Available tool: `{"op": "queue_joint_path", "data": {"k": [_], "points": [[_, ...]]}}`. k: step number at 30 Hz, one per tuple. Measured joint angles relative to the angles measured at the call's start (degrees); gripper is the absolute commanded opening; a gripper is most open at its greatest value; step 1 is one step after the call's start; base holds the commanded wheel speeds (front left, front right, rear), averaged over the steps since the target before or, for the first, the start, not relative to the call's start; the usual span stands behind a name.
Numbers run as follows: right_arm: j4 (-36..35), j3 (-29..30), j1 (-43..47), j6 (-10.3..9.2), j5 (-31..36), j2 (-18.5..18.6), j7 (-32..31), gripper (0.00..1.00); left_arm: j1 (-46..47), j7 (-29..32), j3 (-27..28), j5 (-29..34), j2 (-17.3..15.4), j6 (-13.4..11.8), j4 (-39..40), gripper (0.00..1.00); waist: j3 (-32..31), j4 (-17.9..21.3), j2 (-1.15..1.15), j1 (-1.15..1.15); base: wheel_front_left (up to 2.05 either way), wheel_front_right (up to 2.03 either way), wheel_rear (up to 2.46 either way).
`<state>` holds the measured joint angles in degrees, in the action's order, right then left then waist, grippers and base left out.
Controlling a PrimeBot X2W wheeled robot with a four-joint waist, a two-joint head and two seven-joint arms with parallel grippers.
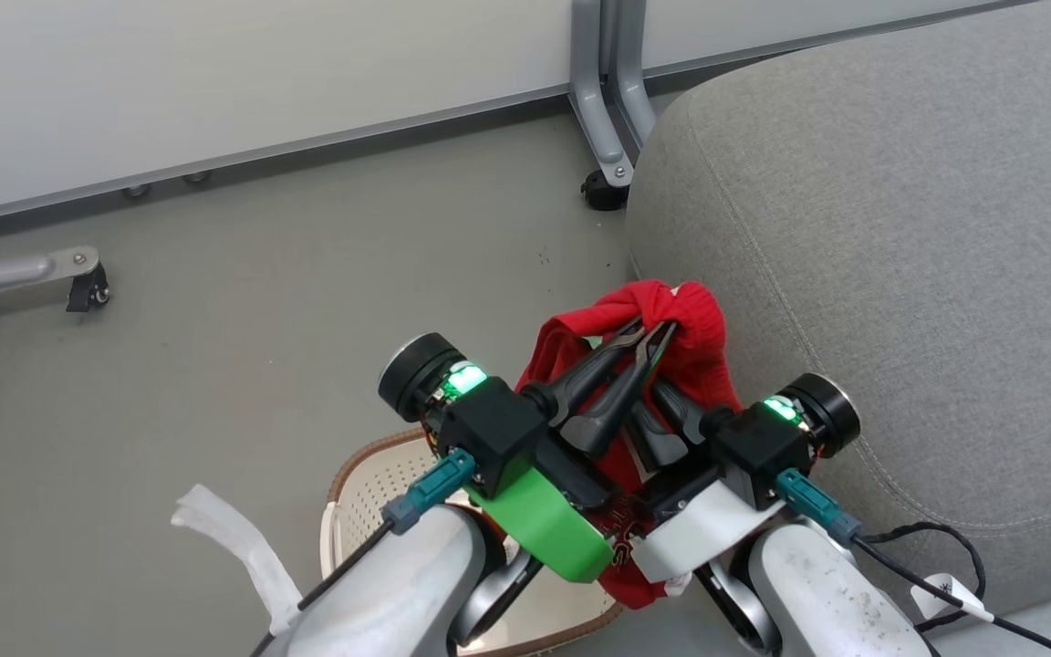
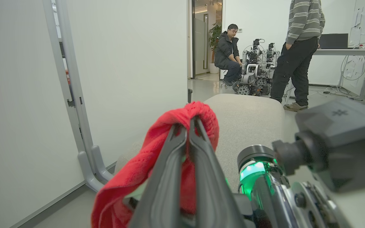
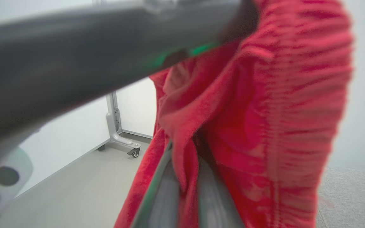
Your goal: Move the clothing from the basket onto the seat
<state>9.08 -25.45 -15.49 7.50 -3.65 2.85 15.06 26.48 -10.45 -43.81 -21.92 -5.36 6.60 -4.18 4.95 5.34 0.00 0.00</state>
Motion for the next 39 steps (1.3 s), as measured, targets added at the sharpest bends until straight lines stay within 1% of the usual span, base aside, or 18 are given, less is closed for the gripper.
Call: {"op": "queue_joint_path", "data": {"k": [10,11,12,13,14,15,16,22,29,39], "points": [[-0.9,0.4,0.2,0.0,0.1,0.0,0.0,0.0,0.3,-1.3,1.5,-0.7,-0.8,-0.8,-2.6,0.0,0.4,0.3,0.0,0.0,0.0,0.0,0.0],[-0.9,0.4,0.2,0.0,0.2,0.0,0.0,0.0,0.3,-1.4,1.6,-0.8,-0.8,-0.8,-3.0,0.11,0.5,0.3,0.0,0.0,0.0,0.0,0.0],[-1.0,0.5,0.3,0.0,0.2,0.0,0.0,0.0,0.3,-1.5,1.7,-0.9,-0.9,-0.9,-3.3,0.32,0.5,0.2,0.0,0.0,0.0,0.0,0.0],[-1.0,0.6,0.4,0.0,0.3,0.0,0.0,0.0,0.3,-1.6,1.8,-1.2,-0.9,-0.9,-3.5,0.42,0.5,0.2,0.0,0.0,0.0,0.0,0.0],[-1.0,0.6,0.5,0.0,0.3,0.0,0.0,0.0,0.3,-1.7,1.8,-1.3,-0.9,-0.9,-3.7,0.46,0.5,0.2,0.0,0.0,0.0,0.0,0.0],[-1.1,0.7,0.6,0.0,0.3,0.0,0.0,0.0,0.3,-1.8,1.8,-1.3,-0.9,-1.1,-3.8,0.62,0.5,0.1,0.0,0.0,0.0,0.0,0.0],[-1.1,0.9,0.7,0.0,0.4,0.0,0.0,0.0,0.3,-1.8,1.8,-1.3,-1.0,-1.1,-4.0,1.0,0.5,0.1,0.0,0.0,0.0,0.0,0.0],[-1.4,1.6,1.0,0.0,0.8,0.0,0.0,0.0,0.2,-2.1,2.5,-1.3,-1.2,-2.6,-4.9,1.0,0.5,-0.5,0.0,0.0,0.0,0.0,0.0],[-1.7,1.8,1.0,0.0,0.8,0.0,0.0,0.0,0.2,-2.6,2.6,-1.3,-1.5,-2.9,-5.3,1.0,0.7,-1.2,0.0,0.0,0.0,0.0,0.0],[-1.8,2.6,1.7,0.0,1.0,0.0,0.0,0.0,-1.3,-3.3,3.4,-1.7,-2.4,-4.1,-5.6,1.0,0.1,-1.0,0.0,0.0,0.0,0.0,0.0]]}}
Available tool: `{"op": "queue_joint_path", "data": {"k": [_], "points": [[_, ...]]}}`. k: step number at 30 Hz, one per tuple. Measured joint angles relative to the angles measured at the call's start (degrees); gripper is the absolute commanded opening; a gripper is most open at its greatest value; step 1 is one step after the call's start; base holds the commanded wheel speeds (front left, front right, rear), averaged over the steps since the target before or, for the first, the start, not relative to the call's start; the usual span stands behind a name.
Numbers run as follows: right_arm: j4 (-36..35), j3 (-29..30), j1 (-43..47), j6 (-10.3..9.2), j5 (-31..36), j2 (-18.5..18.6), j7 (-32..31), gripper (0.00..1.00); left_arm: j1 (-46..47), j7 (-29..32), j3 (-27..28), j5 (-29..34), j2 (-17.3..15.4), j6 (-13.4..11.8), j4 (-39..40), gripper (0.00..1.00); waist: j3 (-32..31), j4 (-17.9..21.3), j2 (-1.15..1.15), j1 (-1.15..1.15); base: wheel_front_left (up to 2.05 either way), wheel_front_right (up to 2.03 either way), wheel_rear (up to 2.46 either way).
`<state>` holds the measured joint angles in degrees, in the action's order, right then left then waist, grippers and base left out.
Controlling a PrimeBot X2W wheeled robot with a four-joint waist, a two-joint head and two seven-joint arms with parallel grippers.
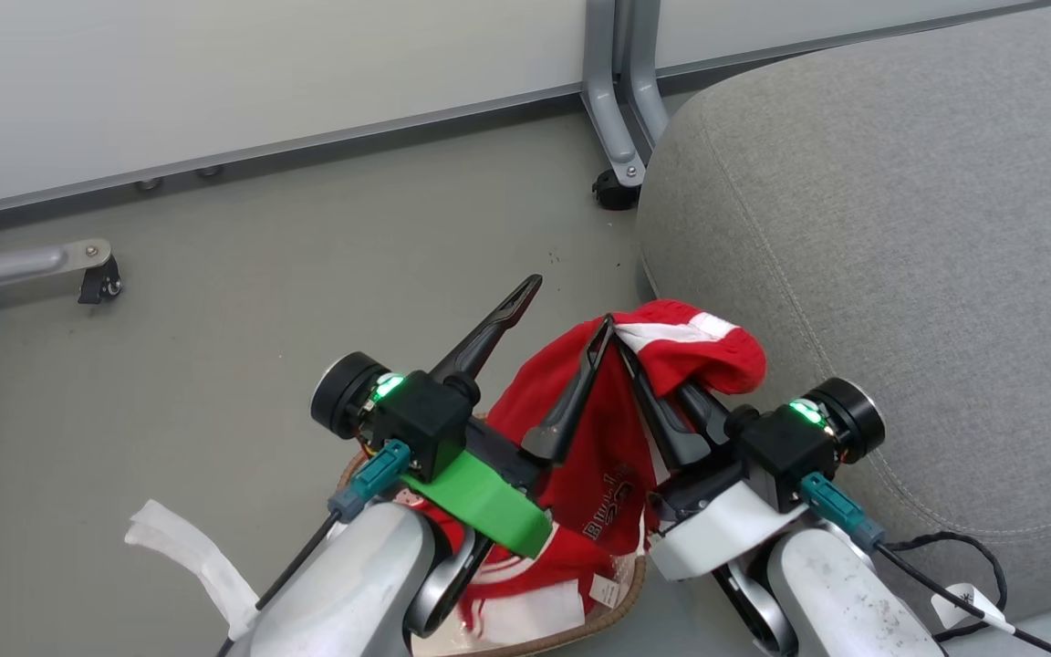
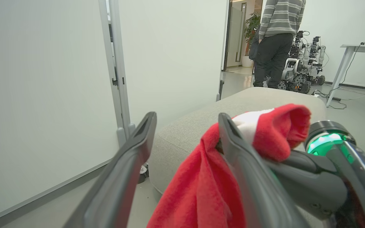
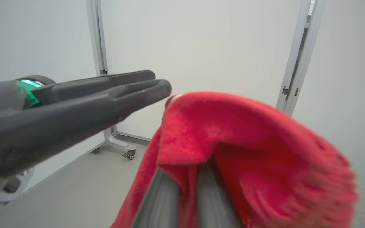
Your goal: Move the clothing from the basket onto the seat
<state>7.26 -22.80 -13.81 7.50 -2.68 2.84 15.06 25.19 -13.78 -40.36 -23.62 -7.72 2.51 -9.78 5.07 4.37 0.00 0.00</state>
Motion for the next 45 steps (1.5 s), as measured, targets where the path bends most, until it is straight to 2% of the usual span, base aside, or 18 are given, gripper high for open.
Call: {"op": "queue_joint_path", "data": {"k": [12,19,45], "points": [[-1.1,2.2,1.5,0.0,0.9,0.0,0.0,0.0,-0.1,-0.4,-0.3,0.0,-0.5,-0.5,-0.9,1.0,-0.2,0.6,0.0,0.0,0.0,0.0,0.0],[-3.2,3.4,2.0,0.0,1.9,0.0,0.0,0.0,-0.2,0.2,-0.6,0.1,-1.4,-0.8,-0.3,1.0,0.1,3.3,0.0,0.0,0.0,0.0,0.0],[-10.6,7.6,5.4,0.0,-0.9,0.1,0.0,0.0,0.0,5.2,-2.8,1.5,-5.4,-1.0,5.2,1.0,5.3,24.9,0.0,0.0,0.0,0.0,0.0]]}}
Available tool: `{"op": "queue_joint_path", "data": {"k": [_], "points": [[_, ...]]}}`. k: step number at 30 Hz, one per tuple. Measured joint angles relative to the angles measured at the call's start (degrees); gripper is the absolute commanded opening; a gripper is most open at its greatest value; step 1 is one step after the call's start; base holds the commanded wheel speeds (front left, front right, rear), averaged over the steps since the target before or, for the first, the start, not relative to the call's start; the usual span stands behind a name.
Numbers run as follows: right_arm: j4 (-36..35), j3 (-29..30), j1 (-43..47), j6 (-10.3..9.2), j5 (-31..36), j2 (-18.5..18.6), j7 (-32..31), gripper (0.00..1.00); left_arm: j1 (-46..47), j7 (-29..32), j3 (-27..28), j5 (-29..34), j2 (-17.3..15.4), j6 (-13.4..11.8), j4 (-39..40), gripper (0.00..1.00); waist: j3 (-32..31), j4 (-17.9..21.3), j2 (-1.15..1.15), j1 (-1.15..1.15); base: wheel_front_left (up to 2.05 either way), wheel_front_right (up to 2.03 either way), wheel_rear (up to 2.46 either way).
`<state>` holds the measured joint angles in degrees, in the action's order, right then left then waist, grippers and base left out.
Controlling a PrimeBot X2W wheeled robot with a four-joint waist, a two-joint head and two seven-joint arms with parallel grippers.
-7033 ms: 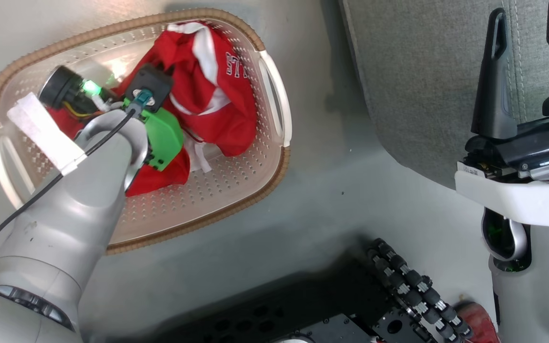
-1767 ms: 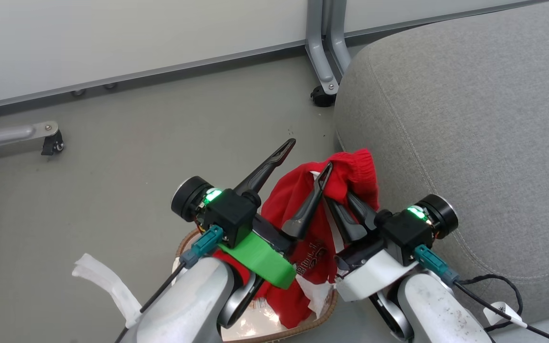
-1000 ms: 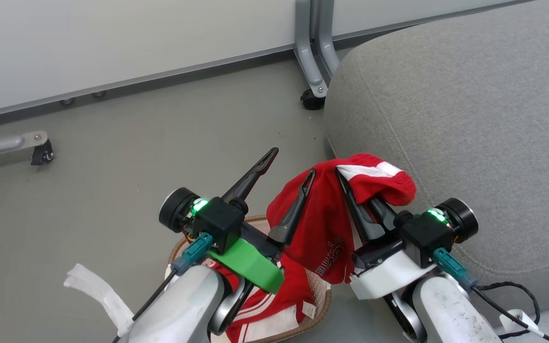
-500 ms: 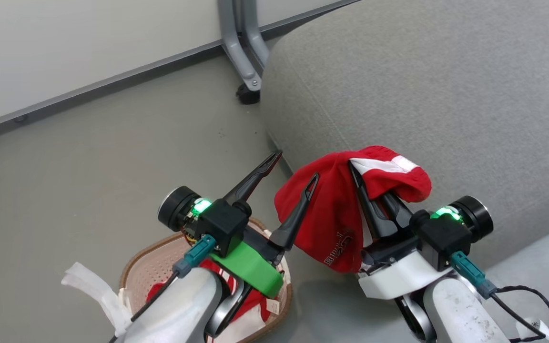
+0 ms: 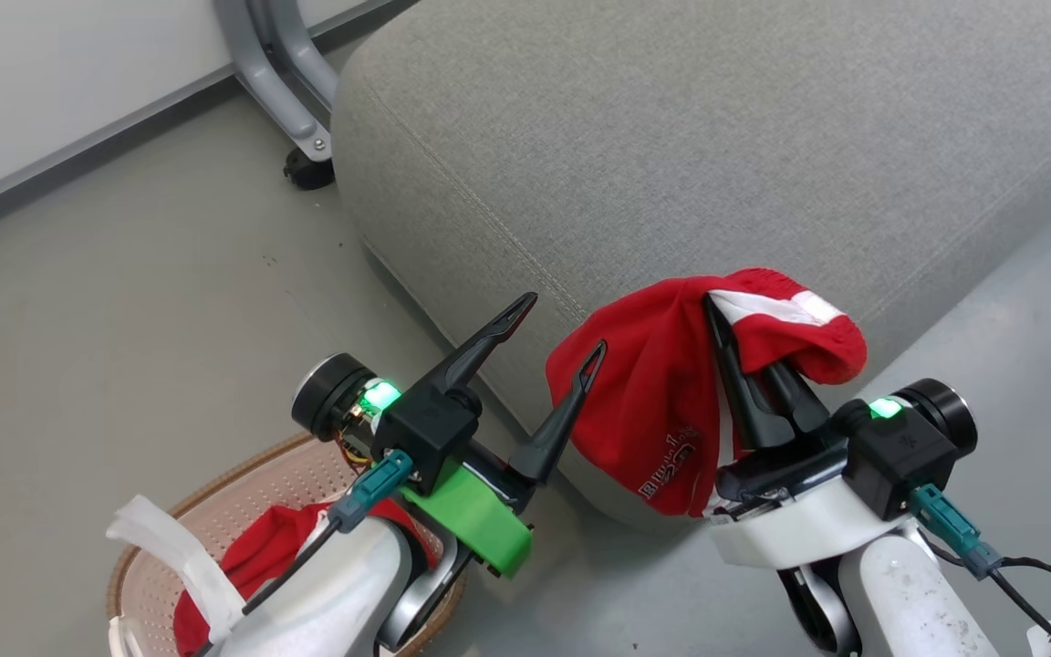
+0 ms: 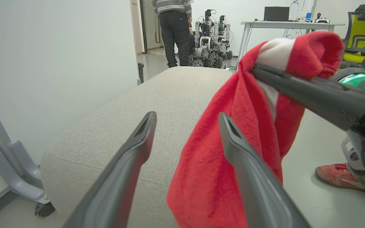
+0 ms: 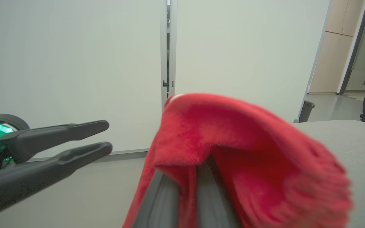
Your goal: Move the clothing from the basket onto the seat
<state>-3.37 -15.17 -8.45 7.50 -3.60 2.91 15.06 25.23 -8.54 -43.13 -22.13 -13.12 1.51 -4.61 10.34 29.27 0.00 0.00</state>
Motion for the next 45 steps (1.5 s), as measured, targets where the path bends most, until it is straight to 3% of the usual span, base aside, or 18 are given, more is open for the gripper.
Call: {"op": "queue_joint_path", "data": {"k": [9,16,22,27,33,38,45], "points": [[-3.3,6.0,-3.7,0.0,-1.0,0.0,0.0,0.0,1.7,3.2,-1.0,0.6,-2.2,0.5,3.8,1.0,5.3,1.4,0.0,0.0,0.0,0.0,0.0],[-5.3,16.3,-16.9,0.0,-1.0,0.0,0.0,0.0,5.8,6.4,-1.4,2.0,-4.9,2.1,9.1,1.0,12.0,-0.4,0.0,0.0,0.0,0.0,0.0],[-1.2,25.9,-30.6,0.0,2.9,0.0,0.0,0.0,9.9,7.5,-0.8,2.7,-7.4,3.3,12.1,1.0,19.0,-3.0,0.0,0.01,0.0,0.0,0.0],[4.3,30.9,-39.5,0.0,7.2,0.1,0.0,0.0,12.1,7.5,-0.4,2.7,-8.9,4.0,13.4,1.0,24.8,-5.6,0.0,0.01,0.0,0.0,0.0],[14.4,35.5,-46.7,0.01,7.7,2.2,0.0,0.0,14.1,7.2,-0.3,2.7,-9.3,4.4,13.9,1.0,30.3,-8.6,0.0,0.01,0.0,0.0,0.0],[27.4,39.0,-48.5,0.01,8.0,2.3,0.0,0.0,14.5,6.3,-0.2,2.7,-9.4,4.5,13.2,1.0,33.3,-11.2,0.0,0.01,0.0,0.0,0.0],[34.6,41.4,-49.0,0.01,8.7,1.4,0.0,0.02,14.4,5.4,-0.9,2.4,-9.3,4.5,11.9,1.0,34.3,-13.8,0.0,0.01,0.0,0.0,0.0]]}}
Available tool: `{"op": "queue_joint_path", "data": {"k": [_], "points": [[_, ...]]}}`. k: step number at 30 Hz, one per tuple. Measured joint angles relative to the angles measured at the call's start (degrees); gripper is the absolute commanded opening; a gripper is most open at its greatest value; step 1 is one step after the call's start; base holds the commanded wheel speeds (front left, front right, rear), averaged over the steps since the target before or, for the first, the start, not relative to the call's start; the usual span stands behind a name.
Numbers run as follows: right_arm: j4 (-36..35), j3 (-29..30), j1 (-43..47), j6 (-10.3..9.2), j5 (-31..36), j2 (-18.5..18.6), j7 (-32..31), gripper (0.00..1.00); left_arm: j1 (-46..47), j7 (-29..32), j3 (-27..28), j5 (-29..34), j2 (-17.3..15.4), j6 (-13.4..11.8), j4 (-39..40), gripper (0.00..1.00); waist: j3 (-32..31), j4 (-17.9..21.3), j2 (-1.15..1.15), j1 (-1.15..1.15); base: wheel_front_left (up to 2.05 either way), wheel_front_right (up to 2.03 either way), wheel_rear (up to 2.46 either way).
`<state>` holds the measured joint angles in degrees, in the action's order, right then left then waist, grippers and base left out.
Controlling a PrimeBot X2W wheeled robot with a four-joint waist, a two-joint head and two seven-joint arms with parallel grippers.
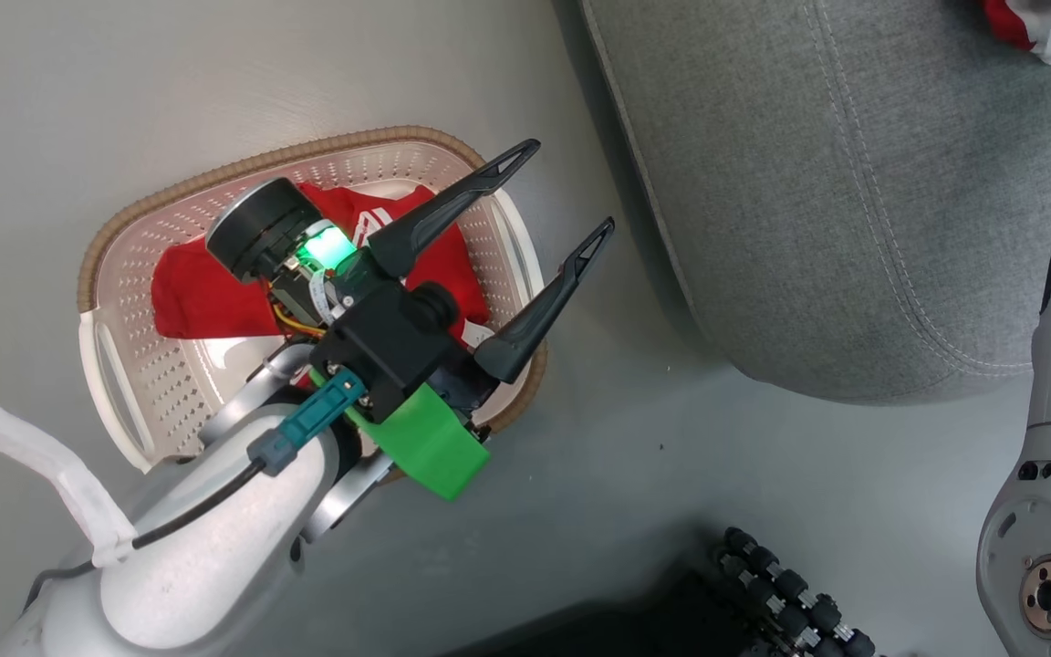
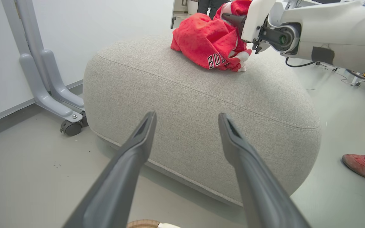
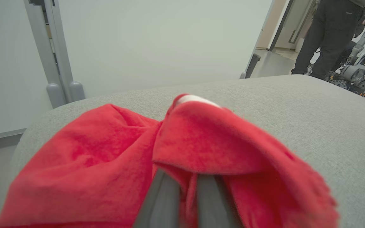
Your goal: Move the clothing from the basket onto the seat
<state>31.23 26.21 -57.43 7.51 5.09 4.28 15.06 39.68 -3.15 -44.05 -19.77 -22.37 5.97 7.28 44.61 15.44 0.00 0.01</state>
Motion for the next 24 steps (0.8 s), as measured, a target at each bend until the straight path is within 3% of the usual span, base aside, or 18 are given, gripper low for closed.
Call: {"op": "queue_joint_path", "data": {"k": [1,2,9,17,24], "points": [[0.0,0.3,0.0,0.0,0.3,-0.1,0.0,0.38,0.0,-0.2,-0.1,-0.3,0.0,0.0,-0.2,1.0,-0.2,-0.1,0.0,0.0,0.0,0.0,0.0],[-0.5,0.9,0.2,0.0,0.9,-0.3,0.0,1.0,-0.1,-0.5,-0.1,-0.3,0.1,0.0,-0.4,1.0,-0.5,-0.2,0.0,0.0,0.0,0.0,0.0],[-5.4,1.9,6.9,0.0,2.1,-1.3,0.0,1.0,-1.9,-2.7,-0.6,-2.2,1.6,-0.4,-2.8,1.0,-3.6,-0.6,0.0,0.0,0.0,0.0,0.0],[-10.3,-6.6,18.9,0.0,-5.2,-1.4,0.0,1.0,-5.7,-6.4,-0.2,-4.8,3.5,-2.0,-7.9,1.0,-9.6,-1.4,0.0,-0.01,0.0,0.0,0.0],[-13.8,-15.4,28.4,0.0,-7.6,-1.4,0.0,1.0,-9.2,-9.9,2.1,-8.5,5.9,-3.5,-12.5,1.0,-15.4,-2.7,0.0,-0.02,0.0,0.0,0.0]]}}
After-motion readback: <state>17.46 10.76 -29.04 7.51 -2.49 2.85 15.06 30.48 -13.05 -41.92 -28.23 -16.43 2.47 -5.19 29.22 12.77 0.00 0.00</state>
